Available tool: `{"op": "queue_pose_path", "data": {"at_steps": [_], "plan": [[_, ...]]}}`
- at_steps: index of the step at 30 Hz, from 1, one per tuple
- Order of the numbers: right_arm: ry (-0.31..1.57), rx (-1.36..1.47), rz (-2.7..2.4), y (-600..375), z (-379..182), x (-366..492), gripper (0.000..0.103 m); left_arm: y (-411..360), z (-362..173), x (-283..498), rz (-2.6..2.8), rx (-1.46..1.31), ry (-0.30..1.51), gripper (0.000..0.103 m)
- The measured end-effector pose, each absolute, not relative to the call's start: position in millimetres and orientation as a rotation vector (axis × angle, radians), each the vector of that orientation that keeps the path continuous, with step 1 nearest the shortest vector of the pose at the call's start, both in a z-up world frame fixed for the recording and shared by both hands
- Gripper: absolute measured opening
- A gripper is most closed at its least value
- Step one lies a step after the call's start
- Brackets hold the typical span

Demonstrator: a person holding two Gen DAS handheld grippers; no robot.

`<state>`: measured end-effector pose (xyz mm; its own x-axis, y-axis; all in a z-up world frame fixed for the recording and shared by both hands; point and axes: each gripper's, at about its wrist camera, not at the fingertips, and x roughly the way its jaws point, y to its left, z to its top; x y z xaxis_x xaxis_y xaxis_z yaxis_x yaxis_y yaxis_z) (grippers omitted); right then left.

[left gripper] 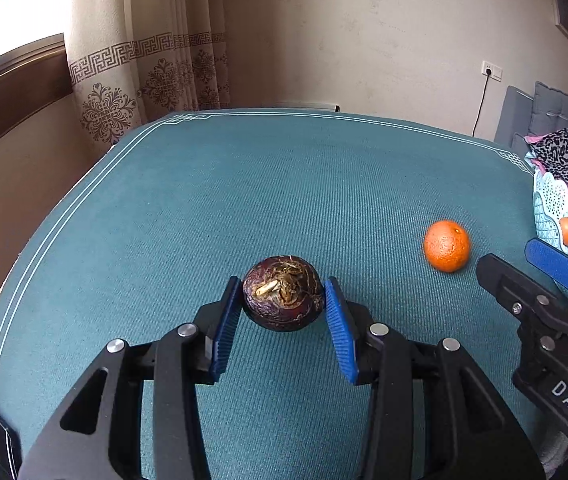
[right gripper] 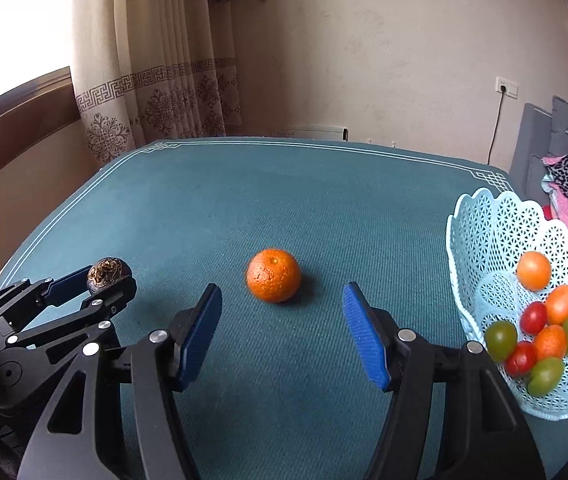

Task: Organize fruits
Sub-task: 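Grasp the last orange with the right gripper while the left holds the avocado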

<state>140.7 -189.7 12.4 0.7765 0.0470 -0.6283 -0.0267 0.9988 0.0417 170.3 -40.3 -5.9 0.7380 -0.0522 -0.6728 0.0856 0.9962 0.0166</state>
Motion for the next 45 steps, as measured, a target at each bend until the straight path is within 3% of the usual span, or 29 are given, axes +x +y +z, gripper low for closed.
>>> {"op": "queue_pose_path", "data": {"at_steps": [13,18,23,45], "plan": [[0.807,0.055,0.057,-183.3,-15.9,198.2,0.060,-31.5,-9.0,174.9,-0.049,0.008,0.752,0.043],[0.836,0.066,0.062,-181.6,-20.6,208.9,0.053,-32.8,-8.7,174.3,-0.054,0.006,0.748,0.043],[0.845,0.048,0.047,-181.1,-22.4,210.9,0.040,-32.8,-9.1,174.6,-0.054,0.005,0.749,0.043],[0.803,0.116,0.045,-198.4,-0.7,144.1,0.038,-47.0,-4.8,162.4,-0.113,0.028,0.724,0.043]]}}
